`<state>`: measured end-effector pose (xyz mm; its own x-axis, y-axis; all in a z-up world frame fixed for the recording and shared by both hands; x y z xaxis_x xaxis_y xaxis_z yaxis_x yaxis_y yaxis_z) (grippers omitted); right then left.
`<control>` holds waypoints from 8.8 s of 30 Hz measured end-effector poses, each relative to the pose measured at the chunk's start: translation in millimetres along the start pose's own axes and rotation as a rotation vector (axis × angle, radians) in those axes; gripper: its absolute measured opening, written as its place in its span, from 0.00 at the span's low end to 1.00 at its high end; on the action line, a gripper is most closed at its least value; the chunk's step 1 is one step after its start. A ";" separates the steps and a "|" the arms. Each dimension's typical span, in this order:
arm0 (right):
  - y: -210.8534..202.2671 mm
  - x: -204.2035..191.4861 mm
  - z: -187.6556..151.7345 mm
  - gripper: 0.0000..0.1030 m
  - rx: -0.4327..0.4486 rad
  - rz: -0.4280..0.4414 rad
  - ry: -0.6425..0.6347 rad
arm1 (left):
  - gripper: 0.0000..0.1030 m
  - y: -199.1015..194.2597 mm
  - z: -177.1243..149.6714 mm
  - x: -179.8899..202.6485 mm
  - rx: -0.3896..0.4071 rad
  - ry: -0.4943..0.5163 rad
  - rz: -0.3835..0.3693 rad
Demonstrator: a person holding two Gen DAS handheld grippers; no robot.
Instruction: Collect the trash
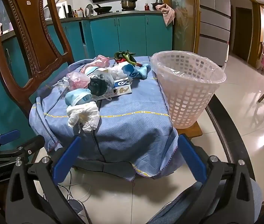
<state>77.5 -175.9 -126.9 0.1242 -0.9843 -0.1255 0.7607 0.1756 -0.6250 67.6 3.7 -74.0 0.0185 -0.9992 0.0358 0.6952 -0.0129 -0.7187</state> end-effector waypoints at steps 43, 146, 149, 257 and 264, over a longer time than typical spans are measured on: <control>2.1 0.7 0.0 0.97 0.000 -0.001 0.005 | 0.94 2.2 -1.4 9.1 -0.005 0.015 -0.005; 199.5 -23.6 202.6 0.74 -0.052 0.210 -0.041 | 0.53 55.0 112.2 -32.7 0.148 -0.027 -0.073; 216.3 -32.3 197.6 0.68 -0.091 0.199 -0.117 | 0.53 59.8 111.3 -33.2 0.138 -0.028 -0.074; 40.9 101.2 144.6 0.82 0.194 0.061 0.162 | 0.53 80.9 142.8 26.5 0.100 0.049 -0.039; 44.9 138.1 142.4 0.82 0.191 0.018 0.266 | 0.53 95.0 218.9 142.8 0.140 0.179 -0.180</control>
<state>219.6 -306.5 -62.5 -0.0126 -0.9375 -0.3477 0.8685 0.1621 -0.4684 293.5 -131.8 14.9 -0.2326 -0.9723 0.0226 0.7687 -0.1980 -0.6082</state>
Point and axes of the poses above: each gripper's, at about its wrist camera, not at the fingertips, and y roughly the way its jaws point, x to its right, z to its top, the point moved 10 cm from there along y, roughly the way its jaws point, and after that the axes turned 4 degrees about y, right-handed, at the moved point
